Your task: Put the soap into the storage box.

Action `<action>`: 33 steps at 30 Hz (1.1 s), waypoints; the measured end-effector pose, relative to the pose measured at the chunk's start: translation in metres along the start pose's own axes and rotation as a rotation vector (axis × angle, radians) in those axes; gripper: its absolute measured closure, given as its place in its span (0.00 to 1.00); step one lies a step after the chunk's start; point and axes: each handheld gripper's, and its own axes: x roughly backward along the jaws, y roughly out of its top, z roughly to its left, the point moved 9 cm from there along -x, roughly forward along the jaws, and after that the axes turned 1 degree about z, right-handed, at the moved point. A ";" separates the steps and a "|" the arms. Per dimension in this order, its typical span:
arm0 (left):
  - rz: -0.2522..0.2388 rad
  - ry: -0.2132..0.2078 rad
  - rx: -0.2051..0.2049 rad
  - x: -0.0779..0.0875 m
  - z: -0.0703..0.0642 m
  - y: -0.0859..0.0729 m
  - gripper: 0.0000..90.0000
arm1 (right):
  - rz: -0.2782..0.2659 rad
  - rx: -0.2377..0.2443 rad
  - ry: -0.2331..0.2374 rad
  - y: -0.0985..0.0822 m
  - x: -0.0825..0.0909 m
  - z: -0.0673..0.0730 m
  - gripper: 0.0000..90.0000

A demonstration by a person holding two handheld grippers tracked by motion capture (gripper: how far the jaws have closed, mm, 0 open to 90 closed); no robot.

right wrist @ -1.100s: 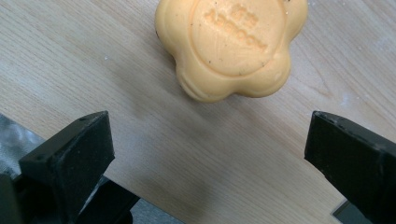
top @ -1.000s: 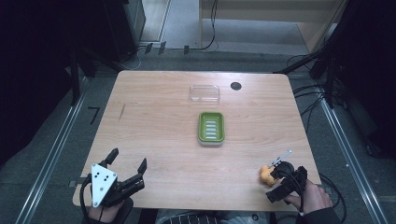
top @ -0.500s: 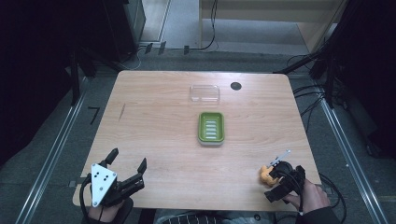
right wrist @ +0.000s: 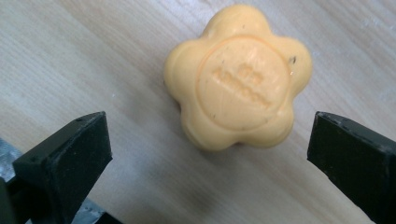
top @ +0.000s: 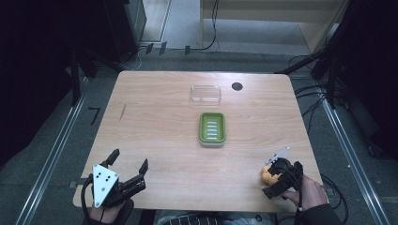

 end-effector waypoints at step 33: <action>0.001 -0.008 -0.007 -0.002 -0.002 0.000 0.15 | 0.018 0.034 -0.013 0.008 -0.009 -0.011 0.32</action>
